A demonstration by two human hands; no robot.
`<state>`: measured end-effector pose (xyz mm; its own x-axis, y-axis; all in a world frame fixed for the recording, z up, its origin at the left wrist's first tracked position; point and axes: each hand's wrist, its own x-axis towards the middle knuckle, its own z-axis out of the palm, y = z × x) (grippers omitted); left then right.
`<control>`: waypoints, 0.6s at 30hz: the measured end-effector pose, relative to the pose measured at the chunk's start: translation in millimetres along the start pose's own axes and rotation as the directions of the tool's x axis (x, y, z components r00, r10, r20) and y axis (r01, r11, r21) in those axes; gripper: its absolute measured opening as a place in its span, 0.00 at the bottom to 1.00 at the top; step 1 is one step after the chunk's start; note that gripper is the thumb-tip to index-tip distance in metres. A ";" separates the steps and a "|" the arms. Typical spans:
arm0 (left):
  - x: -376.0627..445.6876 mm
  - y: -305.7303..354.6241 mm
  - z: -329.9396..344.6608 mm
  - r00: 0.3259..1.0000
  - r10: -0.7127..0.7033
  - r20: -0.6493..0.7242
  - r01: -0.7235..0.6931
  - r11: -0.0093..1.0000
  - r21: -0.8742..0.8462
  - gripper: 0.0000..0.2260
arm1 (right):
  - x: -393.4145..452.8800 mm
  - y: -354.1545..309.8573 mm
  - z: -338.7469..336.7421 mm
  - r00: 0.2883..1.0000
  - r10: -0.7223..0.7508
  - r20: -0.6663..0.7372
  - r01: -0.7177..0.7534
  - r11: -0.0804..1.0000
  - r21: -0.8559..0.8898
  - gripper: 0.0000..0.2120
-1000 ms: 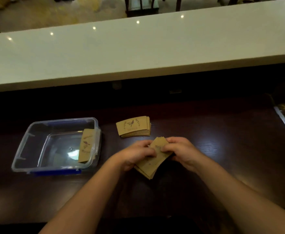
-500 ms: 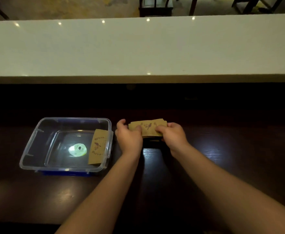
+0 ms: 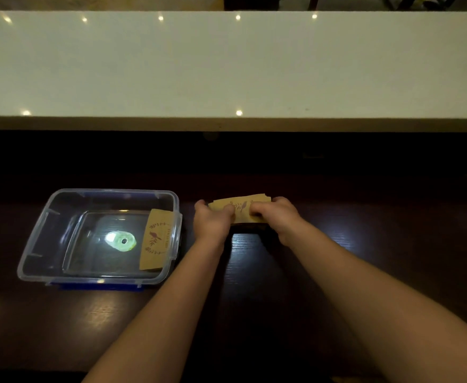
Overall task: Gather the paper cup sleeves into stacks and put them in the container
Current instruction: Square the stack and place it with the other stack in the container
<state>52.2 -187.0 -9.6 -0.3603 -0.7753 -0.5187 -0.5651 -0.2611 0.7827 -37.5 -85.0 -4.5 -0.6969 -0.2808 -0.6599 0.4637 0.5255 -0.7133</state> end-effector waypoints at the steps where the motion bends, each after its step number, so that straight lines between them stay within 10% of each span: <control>1: 0.3 1.7 -0.4 1.000 -0.012 0.023 0.013 1.000 -0.016 0.34 | 1.3 -1.1 -0.9 1.000 0.008 0.022 -0.008 1.000 -0.027 0.24; 18: -14.9 -12.5 -13.3 0.957 0.016 0.289 -0.005 0.999 -0.039 0.35 | -9.6 31.2 -34.7 0.985 -0.038 0.170 0.055 0.994 -0.099 0.28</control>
<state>74.5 -179.9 -7.1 -0.5686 -0.5797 -0.5836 -0.5339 -0.2796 0.7980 -35.3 -38.0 -12.2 -0.6111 -0.4328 -0.6628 0.3682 0.5858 -0.7220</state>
